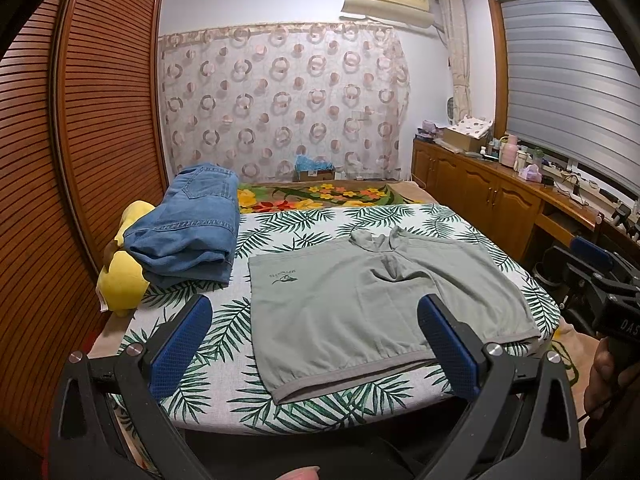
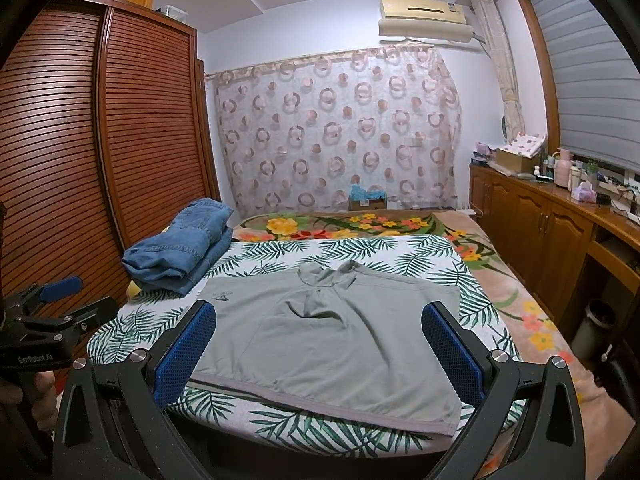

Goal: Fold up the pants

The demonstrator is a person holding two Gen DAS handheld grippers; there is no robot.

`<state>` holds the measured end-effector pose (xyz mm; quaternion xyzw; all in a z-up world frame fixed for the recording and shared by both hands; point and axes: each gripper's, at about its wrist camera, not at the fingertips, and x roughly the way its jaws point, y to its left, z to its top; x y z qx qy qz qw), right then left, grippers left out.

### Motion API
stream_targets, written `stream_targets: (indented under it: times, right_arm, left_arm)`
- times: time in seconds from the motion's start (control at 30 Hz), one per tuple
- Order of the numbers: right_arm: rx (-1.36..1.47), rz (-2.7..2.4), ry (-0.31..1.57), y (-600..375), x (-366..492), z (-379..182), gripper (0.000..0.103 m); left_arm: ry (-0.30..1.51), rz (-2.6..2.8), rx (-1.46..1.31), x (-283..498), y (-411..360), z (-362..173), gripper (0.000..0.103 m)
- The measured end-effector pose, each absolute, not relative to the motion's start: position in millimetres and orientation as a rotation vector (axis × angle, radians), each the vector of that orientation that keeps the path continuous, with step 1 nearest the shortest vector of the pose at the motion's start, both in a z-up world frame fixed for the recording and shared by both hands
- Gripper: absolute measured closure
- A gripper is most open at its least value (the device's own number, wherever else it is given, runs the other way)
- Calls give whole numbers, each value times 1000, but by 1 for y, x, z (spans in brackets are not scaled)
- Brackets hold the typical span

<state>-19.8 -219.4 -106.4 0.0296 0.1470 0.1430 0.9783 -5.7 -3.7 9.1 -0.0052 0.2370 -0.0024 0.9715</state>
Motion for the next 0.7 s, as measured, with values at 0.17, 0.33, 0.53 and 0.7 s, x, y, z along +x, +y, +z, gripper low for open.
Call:
stream_targets:
  times: [0.17,0.33,0.53,0.7]
  right_arm:
    - [60,288,296,-219,-20,-106,0]
    - [61,288,297,-218,-20,-106,0]
    - [61,287,297,-218,-20,-106,0]
    - [61,286,296,-219,-20,-106,0]
  left_arm:
    - [478,-5,-10,-6,-4,9,0]
    - [477,-4,-9,-6,-5,9,0]
    - [476,-6,-9,-7,-5,9,0]
    - [476,-6,-9,-5,-5,11,0]
